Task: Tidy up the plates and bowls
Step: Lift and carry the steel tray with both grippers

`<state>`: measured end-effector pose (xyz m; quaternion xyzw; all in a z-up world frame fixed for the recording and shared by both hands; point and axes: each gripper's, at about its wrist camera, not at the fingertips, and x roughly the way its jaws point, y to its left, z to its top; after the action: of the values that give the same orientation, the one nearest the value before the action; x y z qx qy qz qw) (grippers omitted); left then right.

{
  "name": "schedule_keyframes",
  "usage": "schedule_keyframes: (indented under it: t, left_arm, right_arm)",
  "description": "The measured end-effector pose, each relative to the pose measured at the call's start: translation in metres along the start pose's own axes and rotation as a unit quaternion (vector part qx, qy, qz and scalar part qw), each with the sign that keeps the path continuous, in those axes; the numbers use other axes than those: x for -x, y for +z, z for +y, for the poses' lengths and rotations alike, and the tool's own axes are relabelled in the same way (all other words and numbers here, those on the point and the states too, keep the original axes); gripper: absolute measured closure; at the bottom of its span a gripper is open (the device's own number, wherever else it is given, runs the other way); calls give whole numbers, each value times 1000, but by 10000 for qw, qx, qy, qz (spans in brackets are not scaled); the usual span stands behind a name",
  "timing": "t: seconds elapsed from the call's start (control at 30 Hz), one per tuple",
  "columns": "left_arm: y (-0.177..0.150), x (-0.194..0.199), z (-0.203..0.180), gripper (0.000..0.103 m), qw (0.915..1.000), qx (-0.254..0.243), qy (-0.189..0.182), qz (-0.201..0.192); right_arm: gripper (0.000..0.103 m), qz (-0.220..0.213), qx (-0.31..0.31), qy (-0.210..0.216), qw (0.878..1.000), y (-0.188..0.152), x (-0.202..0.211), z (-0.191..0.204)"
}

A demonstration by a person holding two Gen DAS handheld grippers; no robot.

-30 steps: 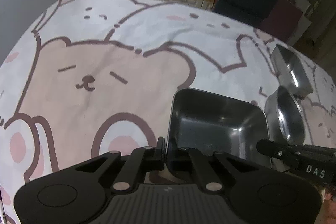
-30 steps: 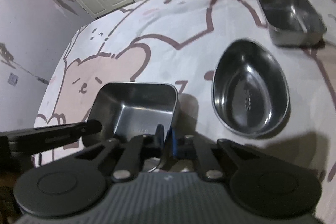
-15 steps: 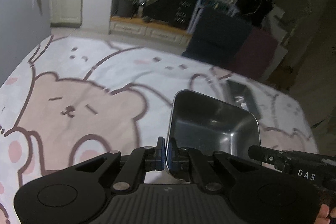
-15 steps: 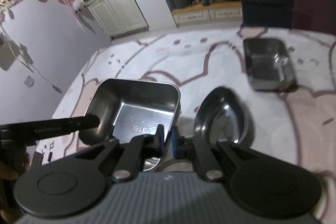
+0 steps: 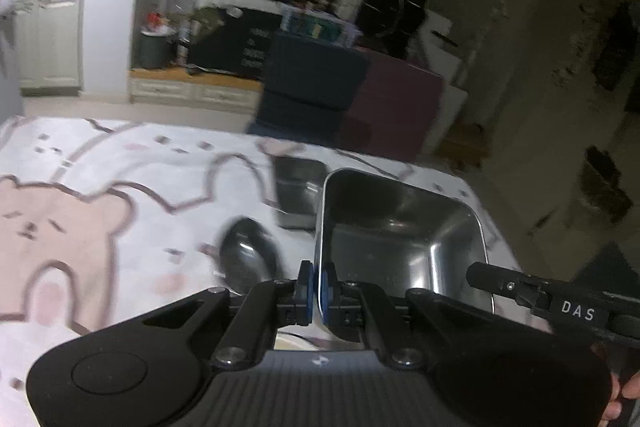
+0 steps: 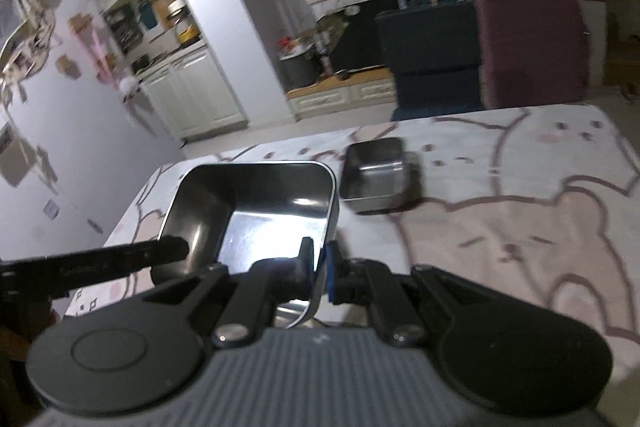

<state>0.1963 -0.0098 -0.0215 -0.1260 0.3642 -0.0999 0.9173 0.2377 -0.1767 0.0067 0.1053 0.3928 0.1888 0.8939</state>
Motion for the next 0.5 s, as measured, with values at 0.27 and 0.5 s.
schedule_keyframes:
  t: [0.27,0.5]
  left_arm:
    - [-36,-41,-61,98,9973,40,-479,548]
    - [-83,-89,-101,99,9908,-154,-497,1250]
  right_arm:
    - [96,-127,-108,-499,9986,-25,48,-67]
    - [97,227,-309,-978,9945,-55,58,-123]
